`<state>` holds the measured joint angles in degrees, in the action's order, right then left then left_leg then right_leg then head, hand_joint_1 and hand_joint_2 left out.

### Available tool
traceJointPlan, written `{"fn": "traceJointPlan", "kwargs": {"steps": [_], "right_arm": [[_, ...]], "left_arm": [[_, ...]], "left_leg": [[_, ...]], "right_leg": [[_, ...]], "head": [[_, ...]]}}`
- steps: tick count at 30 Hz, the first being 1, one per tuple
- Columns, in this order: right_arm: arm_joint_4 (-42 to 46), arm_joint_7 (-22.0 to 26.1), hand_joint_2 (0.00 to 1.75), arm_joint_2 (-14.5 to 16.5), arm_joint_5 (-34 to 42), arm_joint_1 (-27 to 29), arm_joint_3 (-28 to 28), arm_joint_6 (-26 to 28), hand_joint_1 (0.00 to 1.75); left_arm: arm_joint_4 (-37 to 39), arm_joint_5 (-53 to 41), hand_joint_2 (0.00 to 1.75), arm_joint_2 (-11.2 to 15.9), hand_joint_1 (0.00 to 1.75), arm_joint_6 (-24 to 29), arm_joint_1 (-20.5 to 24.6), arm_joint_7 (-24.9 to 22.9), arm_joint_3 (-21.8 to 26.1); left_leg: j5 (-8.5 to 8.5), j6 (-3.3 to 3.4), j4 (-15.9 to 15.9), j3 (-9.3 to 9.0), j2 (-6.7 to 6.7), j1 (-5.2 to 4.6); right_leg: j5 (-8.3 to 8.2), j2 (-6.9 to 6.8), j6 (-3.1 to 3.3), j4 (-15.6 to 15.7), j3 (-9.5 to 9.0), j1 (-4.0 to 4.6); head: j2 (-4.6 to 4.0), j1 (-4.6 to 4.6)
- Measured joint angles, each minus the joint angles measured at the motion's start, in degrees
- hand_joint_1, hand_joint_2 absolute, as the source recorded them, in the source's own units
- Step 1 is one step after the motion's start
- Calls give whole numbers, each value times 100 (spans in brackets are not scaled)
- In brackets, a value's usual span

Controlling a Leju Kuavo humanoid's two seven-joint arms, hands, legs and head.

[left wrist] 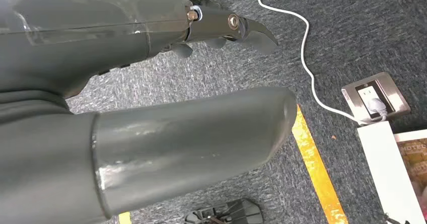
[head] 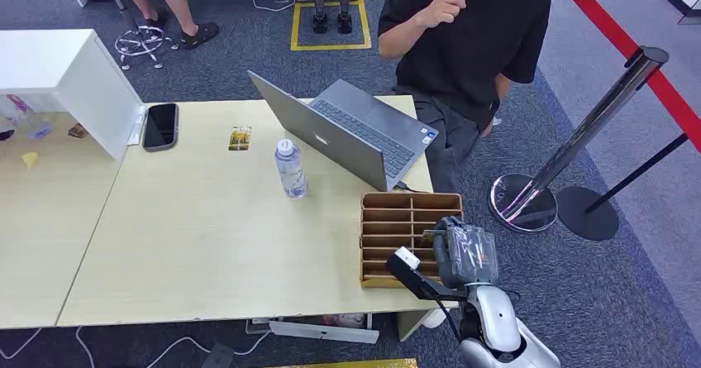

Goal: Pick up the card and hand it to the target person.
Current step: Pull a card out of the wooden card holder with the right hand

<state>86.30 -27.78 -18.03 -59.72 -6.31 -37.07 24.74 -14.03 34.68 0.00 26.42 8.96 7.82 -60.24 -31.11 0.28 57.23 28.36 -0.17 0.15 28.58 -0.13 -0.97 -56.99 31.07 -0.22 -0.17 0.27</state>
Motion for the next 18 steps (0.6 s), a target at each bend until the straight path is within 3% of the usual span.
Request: {"fn": "traceJointPlan", "kwargs": {"steps": [18], "right_arm": [[35,-86,175,-32,-171,13,7,218,152]], "left_arm": [[0,-3,0,2,0,0,0,25,0]], "left_leg": [[0,0,0,0,0,0]], "right_leg": [[0,0,0,0,0,0]], "head": [[0,0]]}}
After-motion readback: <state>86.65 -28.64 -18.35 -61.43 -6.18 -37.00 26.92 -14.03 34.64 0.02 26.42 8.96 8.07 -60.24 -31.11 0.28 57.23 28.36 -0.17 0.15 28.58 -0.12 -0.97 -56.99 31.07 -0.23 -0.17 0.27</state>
